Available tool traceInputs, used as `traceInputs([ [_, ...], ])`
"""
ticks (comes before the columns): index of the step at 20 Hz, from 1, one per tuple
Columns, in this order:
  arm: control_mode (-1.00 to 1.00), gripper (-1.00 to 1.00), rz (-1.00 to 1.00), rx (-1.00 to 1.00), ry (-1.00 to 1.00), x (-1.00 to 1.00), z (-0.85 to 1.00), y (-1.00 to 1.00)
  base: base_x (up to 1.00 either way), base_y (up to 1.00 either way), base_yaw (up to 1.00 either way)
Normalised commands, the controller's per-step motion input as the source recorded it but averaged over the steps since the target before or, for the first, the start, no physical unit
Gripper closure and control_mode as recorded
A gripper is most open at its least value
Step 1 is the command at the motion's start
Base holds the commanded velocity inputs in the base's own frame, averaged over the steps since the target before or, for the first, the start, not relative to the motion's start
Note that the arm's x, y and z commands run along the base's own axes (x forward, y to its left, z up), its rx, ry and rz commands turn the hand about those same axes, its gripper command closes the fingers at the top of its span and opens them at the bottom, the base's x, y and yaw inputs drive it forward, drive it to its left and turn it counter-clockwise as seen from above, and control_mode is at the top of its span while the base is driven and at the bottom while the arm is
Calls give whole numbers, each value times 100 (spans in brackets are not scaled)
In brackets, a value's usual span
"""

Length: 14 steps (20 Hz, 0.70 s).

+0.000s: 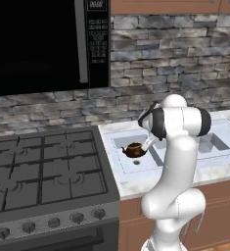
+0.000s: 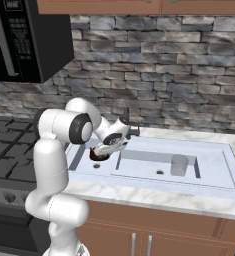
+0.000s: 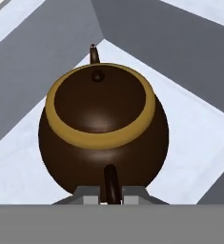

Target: Place the teapot in the left basin and the glass cup in the right basin of the sink.

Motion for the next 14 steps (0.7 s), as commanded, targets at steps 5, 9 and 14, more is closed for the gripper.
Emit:
traceInputs([
  [5, -100, 100, -1, -3, 2, -14, -23, 33, 0, 0, 0],
  [9, -100, 100, -1, -4, 3, -18, -26, 33, 0, 0, 0],
  [14, -100, -100, -1, -5, 8, -18, -30, 31, 0, 0, 0],
])
